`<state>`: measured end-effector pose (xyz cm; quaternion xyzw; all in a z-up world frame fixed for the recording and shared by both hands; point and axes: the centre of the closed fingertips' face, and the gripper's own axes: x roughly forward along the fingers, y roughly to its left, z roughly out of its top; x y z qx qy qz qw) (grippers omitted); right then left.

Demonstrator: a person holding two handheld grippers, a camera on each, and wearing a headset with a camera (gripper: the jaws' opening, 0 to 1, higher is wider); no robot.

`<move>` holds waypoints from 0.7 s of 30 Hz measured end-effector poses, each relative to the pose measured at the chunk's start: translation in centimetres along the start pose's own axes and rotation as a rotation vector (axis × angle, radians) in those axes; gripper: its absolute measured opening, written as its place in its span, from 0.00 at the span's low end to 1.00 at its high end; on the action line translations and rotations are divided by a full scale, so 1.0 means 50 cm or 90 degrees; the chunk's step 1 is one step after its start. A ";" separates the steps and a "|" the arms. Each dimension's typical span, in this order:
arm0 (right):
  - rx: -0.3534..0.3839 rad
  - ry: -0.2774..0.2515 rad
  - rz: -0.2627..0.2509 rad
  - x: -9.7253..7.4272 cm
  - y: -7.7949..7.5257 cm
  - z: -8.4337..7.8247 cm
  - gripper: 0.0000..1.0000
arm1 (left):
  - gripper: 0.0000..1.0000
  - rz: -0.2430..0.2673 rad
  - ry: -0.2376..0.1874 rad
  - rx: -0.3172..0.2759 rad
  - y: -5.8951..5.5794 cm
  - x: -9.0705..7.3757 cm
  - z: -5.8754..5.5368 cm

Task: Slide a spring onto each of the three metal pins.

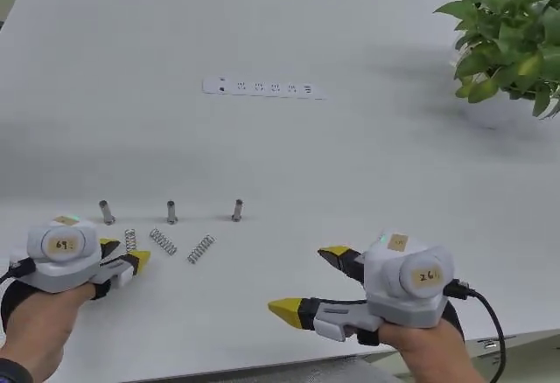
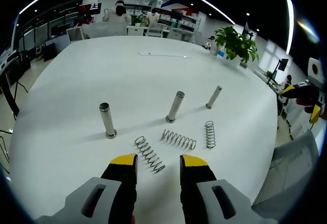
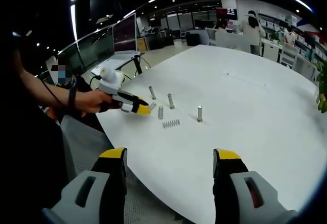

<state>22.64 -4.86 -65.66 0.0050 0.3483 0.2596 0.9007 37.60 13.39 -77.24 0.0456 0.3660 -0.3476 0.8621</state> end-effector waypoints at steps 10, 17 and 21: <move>0.002 0.004 0.000 -0.001 -0.004 -0.005 0.67 | 0.25 0.005 0.007 0.009 0.006 0.019 0.003; -0.003 0.002 0.003 0.002 -0.002 0.004 0.66 | 0.14 0.028 0.012 0.042 0.010 0.024 -0.001; -0.005 0.001 0.004 0.002 -0.002 0.006 0.66 | 0.03 0.048 0.022 0.055 0.021 0.016 -0.008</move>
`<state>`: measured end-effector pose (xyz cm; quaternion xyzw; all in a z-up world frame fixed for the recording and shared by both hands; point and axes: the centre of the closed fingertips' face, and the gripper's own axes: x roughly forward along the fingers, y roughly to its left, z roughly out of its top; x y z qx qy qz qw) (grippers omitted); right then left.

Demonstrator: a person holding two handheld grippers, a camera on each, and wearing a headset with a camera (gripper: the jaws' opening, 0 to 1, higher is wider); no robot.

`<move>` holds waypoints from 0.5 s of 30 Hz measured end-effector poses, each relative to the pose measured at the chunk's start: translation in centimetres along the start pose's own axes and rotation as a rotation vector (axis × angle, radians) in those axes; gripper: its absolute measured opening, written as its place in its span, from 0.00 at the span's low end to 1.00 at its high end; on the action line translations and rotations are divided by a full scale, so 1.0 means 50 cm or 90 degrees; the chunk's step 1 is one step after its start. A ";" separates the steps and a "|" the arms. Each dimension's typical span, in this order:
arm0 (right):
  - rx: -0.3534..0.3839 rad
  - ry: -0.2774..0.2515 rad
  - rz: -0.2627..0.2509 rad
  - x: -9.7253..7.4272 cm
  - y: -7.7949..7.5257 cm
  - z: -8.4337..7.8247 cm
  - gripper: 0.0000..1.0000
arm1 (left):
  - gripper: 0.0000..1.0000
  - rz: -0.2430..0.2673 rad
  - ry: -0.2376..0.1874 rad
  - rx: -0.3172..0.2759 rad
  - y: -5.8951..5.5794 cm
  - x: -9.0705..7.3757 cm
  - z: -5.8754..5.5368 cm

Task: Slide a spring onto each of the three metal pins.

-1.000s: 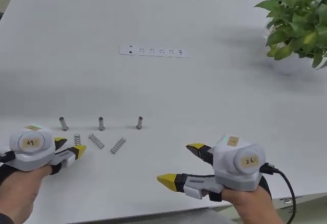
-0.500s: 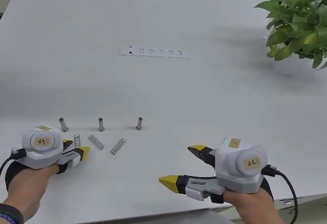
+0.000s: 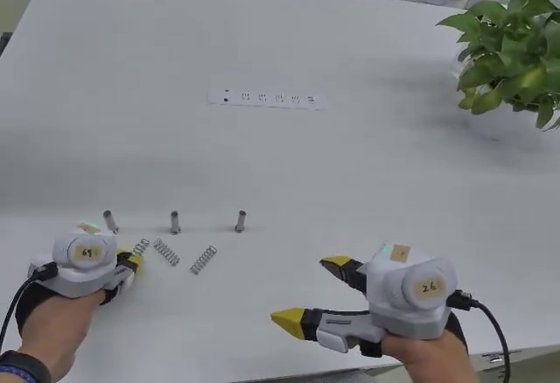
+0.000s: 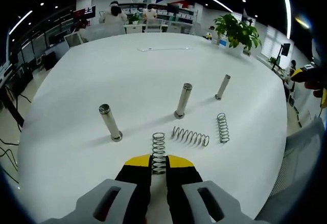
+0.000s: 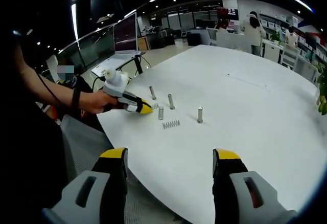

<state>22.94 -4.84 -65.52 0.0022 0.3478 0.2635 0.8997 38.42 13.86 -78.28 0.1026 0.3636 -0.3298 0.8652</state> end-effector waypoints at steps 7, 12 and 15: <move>-0.004 0.002 0.002 -0.002 0.003 -0.002 0.66 | 0.03 0.000 0.003 -0.017 0.001 -0.029 -0.013; -0.006 -0.001 0.004 -0.002 0.006 0.003 0.66 | 0.02 0.005 -0.010 -0.027 0.013 -0.056 -0.010; -0.007 -0.002 0.007 0.001 0.009 0.006 0.66 | 0.02 0.006 -0.018 -0.032 0.020 -0.070 -0.008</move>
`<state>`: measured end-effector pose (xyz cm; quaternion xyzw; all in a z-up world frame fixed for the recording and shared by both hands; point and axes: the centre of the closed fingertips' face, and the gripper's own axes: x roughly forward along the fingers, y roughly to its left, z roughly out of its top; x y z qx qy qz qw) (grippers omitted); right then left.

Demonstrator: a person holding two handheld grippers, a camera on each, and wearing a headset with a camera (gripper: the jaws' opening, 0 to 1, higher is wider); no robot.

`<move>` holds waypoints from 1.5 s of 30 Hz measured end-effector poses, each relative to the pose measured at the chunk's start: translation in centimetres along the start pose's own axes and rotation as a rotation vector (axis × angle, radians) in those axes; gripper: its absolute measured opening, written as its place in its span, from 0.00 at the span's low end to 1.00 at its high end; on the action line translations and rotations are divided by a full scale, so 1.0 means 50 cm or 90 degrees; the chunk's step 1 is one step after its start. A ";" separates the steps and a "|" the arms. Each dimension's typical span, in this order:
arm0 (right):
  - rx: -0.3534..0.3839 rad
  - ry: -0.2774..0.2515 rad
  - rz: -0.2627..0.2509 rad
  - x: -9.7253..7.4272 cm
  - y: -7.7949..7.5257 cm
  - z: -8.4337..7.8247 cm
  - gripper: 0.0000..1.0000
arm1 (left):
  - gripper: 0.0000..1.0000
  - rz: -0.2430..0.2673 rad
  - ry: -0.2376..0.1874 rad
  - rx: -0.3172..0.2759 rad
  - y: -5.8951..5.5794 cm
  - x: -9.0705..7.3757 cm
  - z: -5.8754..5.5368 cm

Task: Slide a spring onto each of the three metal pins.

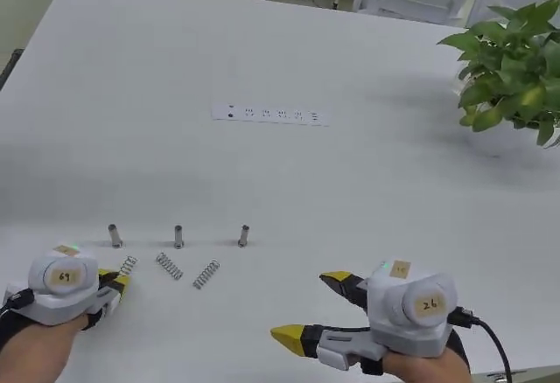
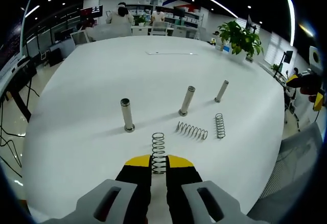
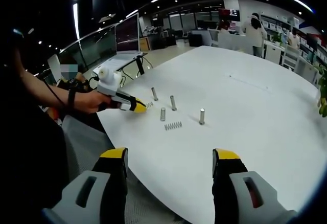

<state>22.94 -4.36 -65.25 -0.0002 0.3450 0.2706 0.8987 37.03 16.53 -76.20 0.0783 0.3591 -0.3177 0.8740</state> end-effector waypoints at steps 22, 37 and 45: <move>-0.013 0.004 0.033 0.028 0.016 0.019 0.63 | 0.02 -0.026 -0.053 0.048 0.018 -0.062 0.051; -0.025 0.006 0.042 0.035 0.016 0.022 0.62 | 0.02 -0.049 -0.080 0.104 -0.021 -0.108 0.088; -0.032 0.007 0.051 0.044 0.018 0.025 0.60 | 0.02 -0.073 -0.089 0.122 -0.059 -0.121 0.085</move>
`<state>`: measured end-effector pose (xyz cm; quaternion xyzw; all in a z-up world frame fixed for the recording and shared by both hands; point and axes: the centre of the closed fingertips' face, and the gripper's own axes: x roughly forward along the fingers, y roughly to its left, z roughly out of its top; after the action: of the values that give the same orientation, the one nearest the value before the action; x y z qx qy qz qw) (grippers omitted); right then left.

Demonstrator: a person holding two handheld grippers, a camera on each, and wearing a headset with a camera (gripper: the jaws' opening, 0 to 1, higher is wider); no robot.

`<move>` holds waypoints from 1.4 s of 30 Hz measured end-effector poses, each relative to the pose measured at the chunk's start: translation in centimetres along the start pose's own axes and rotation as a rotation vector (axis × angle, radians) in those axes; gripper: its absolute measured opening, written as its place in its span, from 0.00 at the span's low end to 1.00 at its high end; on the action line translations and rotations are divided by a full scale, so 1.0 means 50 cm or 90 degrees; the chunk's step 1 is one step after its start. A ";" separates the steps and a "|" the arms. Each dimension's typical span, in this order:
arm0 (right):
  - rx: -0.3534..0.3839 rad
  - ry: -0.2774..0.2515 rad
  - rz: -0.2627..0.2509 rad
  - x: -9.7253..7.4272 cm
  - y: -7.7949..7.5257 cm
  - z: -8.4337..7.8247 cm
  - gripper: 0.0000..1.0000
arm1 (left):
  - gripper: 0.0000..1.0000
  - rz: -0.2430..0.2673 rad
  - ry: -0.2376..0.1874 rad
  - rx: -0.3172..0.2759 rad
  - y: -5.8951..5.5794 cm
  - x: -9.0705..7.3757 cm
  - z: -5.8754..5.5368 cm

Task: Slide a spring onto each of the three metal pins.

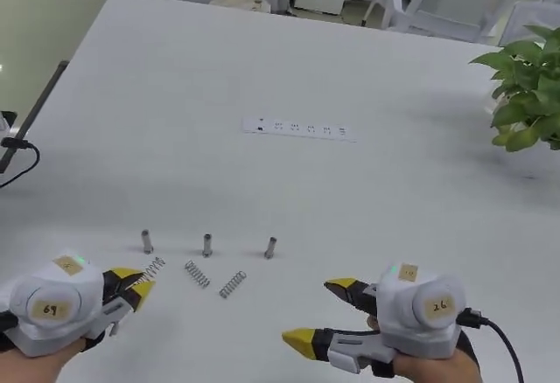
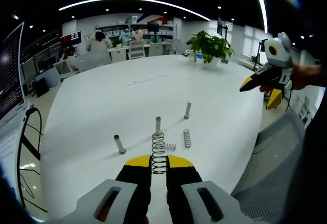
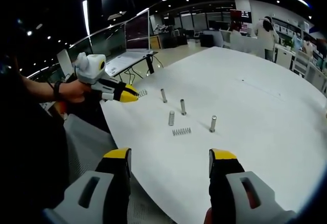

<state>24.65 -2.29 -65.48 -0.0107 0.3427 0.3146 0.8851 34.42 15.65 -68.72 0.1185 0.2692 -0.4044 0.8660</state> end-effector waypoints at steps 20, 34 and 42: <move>-0.024 0.007 0.048 0.026 0.022 0.012 0.55 | 0.02 -0.068 -0.034 0.063 -0.098 -0.001 0.070; -0.006 -0.030 0.074 0.046 0.038 0.056 0.50 | 0.02 -0.103 -0.048 0.101 -0.144 0.002 0.105; 0.034 -0.060 0.098 0.056 0.044 0.078 0.42 | 0.02 -0.136 -0.058 0.128 -0.189 0.007 0.124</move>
<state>27.33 1.93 -63.76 0.0542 0.3088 0.3729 0.8733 29.66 6.71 -63.65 0.1572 0.1989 -0.5241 0.8130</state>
